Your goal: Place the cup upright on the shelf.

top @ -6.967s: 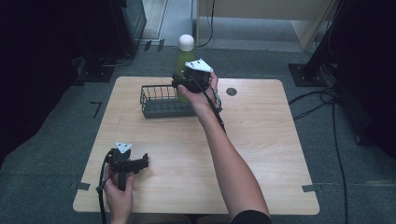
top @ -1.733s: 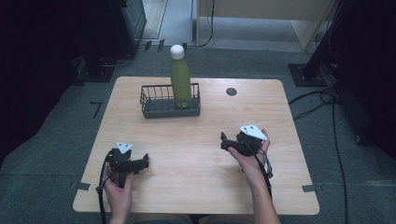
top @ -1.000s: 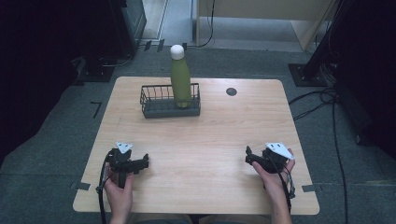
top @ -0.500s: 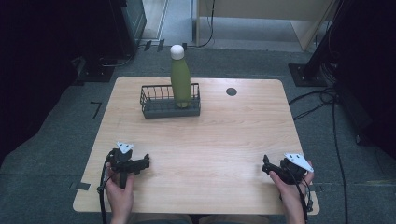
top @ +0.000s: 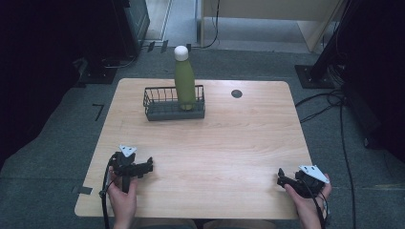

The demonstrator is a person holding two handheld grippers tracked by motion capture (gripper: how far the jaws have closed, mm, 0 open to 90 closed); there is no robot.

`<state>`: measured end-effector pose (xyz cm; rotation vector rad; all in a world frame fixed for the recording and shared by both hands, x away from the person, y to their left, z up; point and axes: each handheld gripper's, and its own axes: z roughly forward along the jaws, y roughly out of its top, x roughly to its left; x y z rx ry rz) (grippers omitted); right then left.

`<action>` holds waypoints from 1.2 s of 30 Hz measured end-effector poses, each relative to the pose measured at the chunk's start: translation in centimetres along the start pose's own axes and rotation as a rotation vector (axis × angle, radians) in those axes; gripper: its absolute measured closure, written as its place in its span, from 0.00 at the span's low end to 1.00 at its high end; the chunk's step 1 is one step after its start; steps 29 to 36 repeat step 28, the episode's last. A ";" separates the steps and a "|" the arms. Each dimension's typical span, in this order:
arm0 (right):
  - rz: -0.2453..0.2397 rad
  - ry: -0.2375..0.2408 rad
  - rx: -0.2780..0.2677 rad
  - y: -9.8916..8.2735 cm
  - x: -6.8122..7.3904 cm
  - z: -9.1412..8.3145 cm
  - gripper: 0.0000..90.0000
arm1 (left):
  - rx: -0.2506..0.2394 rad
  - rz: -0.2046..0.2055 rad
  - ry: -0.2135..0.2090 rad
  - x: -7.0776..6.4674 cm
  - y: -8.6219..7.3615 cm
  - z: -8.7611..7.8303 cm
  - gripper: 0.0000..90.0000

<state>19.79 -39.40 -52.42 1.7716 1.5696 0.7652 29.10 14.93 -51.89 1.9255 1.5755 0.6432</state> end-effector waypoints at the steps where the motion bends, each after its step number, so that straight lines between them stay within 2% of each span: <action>1: -0.003 0.004 0.006 -0.1 -0.1 -0.1 0.01 | 0.000 0.001 0.000 0.0 0.0 0.0 0.00; 10: -0.008 0.017 0.086 -0.7 -0.7 -0.4 0.01 | -0.001 -0.001 0.000 0.0 0.0 0.0 0.00; 15: 0.006 0.027 0.099 -1.0 -1.3 -0.7 0.01 | -0.001 0.000 0.000 0.0 0.0 0.0 0.00; 19: -0.015 0.052 0.043 -2.1 -1.8 -1.3 0.01 | 0.000 0.000 0.000 0.0 0.0 0.0 0.00; 21: -0.010 0.046 0.024 -2.5 -1.8 -1.5 0.02 | -0.001 -0.001 0.000 0.0 0.0 0.0 0.00; 25: -0.003 0.038 0.038 -2.2 -1.6 -1.3 0.02 | 0.000 0.000 0.000 0.0 0.0 0.0 0.00; 36: -0.007 0.043 0.030 -2.3 -1.7 -1.4 0.02 | 0.000 0.000 0.000 0.0 0.0 0.0 0.00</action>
